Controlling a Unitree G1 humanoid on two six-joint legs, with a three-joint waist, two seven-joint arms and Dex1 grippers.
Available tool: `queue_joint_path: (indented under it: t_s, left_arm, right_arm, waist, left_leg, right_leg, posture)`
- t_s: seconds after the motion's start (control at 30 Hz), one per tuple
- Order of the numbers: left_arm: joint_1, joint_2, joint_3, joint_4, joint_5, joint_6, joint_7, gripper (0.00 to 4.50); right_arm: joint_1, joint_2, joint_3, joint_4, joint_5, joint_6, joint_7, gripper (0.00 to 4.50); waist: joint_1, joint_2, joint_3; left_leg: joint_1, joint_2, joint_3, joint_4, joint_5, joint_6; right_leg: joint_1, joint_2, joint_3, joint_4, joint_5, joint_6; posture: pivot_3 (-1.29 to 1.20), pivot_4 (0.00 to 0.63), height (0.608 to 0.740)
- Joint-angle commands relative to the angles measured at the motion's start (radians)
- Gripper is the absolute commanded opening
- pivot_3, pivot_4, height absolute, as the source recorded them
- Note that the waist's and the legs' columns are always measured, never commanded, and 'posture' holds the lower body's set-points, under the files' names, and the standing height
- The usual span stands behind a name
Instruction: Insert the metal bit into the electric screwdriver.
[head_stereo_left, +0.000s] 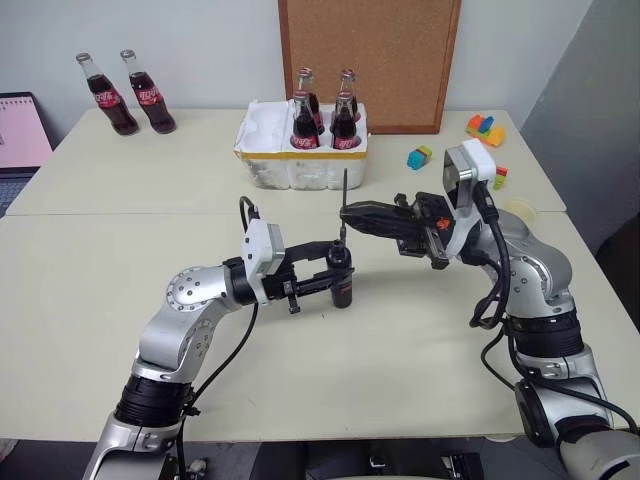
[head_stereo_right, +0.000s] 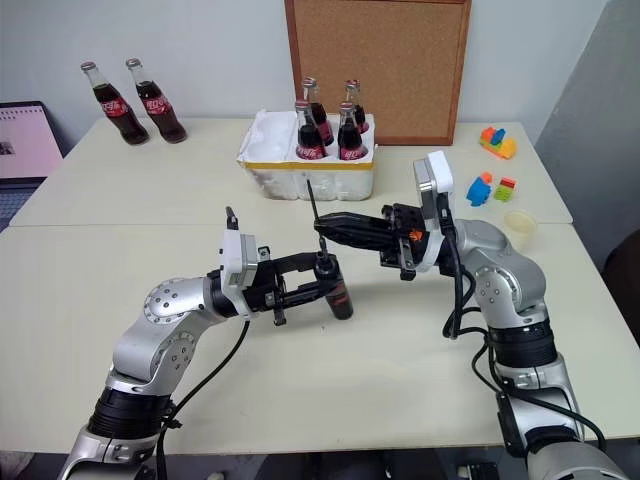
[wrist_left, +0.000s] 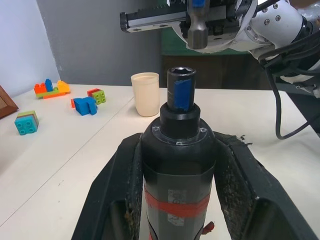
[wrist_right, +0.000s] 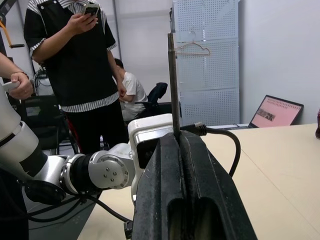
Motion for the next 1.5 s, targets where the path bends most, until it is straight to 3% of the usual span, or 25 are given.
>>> queue_joint_path:
  t_s: [0.03,0.63,1.5]
  left_arm:
    - [0.003,0.015,-0.002,-0.009,0.019,0.008,0.005,1.64]
    - [-0.012,0.009,-0.016,-0.006,0.022,0.009,0.000,1.64]
    - [-0.015,0.006,-0.022,0.002,0.024,0.003,-0.002,1.64]
  right_arm:
    - [-0.020,0.003,0.005,0.013,-0.022,-0.033,0.022,0.00]
    - [-0.023,0.025,0.019,0.075,-0.073,-0.103,0.057,0.00]
    - [-0.076,-0.010,-0.011,0.029,-0.026,-0.005,0.060,0.00]
  waist:
    - [0.000,0.000,0.000]
    - [0.000,0.000,0.000]
    - [0.001,0.000,0.000]
  left_leg:
    - [0.000,0.000,0.000,0.000,0.000,0.000]
    - [0.000,0.000,0.000,0.000,0.000,0.000]
    - [0.000,0.000,0.000,0.000,0.000,0.000]
  right_leg:
    - [0.000,0.000,0.000,0.000,0.000,0.000]
    - [0.000,0.000,0.000,0.000,0.000,0.000]
    - [0.000,-0.001,0.000,0.000,0.001,-0.001]
  posture:
    - [0.00,0.150,0.740]
    - [0.00,0.150,0.740]
    - [0.00,0.150,0.740]
